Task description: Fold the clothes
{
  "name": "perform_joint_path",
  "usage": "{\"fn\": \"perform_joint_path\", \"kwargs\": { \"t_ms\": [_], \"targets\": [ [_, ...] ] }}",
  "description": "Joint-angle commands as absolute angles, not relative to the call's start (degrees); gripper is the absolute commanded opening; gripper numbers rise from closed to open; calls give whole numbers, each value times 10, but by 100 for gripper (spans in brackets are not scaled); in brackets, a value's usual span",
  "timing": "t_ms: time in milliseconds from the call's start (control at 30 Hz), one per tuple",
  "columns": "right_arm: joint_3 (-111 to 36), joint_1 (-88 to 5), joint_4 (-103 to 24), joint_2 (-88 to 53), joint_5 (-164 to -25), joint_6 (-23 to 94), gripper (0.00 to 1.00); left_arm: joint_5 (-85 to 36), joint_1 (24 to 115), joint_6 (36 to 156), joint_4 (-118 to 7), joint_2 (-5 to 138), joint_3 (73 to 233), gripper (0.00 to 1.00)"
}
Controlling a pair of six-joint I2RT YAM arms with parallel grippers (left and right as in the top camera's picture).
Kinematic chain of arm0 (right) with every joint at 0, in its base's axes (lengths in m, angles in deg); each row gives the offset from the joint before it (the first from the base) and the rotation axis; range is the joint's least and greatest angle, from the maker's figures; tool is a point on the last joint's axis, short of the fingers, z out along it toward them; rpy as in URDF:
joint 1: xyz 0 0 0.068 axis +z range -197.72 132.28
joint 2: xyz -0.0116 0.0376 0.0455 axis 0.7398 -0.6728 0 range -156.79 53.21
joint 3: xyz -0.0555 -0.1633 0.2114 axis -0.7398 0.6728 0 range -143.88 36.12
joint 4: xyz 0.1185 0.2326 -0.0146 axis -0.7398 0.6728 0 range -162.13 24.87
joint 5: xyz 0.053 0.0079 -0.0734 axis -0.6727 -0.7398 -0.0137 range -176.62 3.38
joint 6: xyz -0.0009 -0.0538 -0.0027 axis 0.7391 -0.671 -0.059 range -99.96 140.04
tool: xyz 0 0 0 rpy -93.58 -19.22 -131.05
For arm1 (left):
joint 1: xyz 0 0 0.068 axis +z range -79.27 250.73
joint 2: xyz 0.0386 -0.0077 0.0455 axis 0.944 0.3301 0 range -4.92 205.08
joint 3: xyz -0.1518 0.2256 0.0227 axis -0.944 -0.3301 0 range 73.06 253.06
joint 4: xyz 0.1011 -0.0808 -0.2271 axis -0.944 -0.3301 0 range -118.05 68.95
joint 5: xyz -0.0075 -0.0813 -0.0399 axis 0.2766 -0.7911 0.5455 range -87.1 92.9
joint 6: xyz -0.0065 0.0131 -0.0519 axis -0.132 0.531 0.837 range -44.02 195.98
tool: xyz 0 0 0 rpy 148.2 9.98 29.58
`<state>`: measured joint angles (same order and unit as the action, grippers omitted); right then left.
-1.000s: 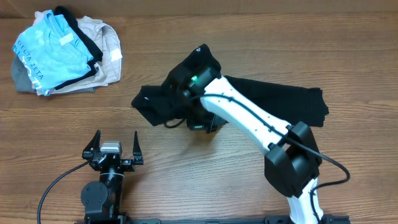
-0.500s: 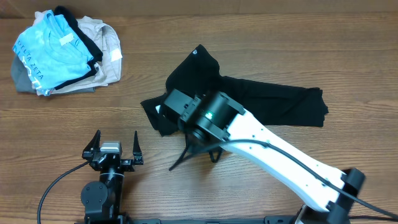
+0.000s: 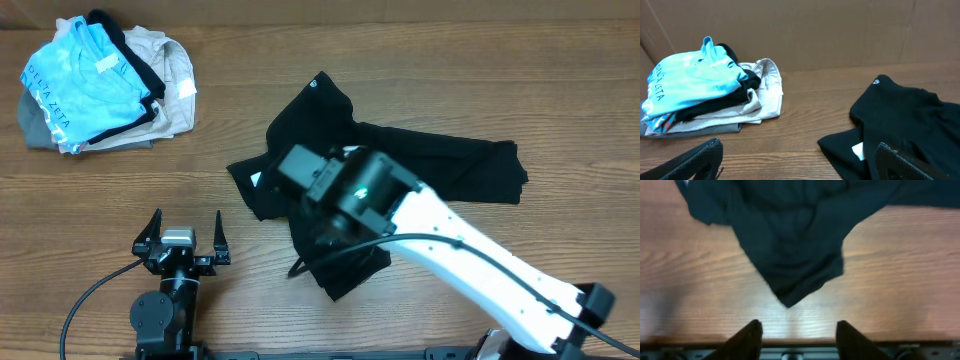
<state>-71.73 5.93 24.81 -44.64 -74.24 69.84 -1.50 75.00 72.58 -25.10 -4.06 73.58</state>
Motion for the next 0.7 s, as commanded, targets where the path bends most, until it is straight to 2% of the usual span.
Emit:
{"fn": "perform_joint_path", "kwargs": {
  "t_ms": [0,33,233,400,667],
  "targets": [
    [-723,4,249,-390,-689,698,90,-12,753,717,-251,-47,733,100],
    [-723,-22,249,-380,-680,697,100,-12,753,717,-251,-47,733,100],
    [-723,-202,249,-341,-678,689,100,-12,753,717,-251,-47,733,100],
    [-715,-335,232,-346,-678,632,100,-12,753,717,-251,-47,733,100],
    [-708,-491,130,-397,-702,511,100,-12,753,717,-251,-47,733,100]
  ]
}}
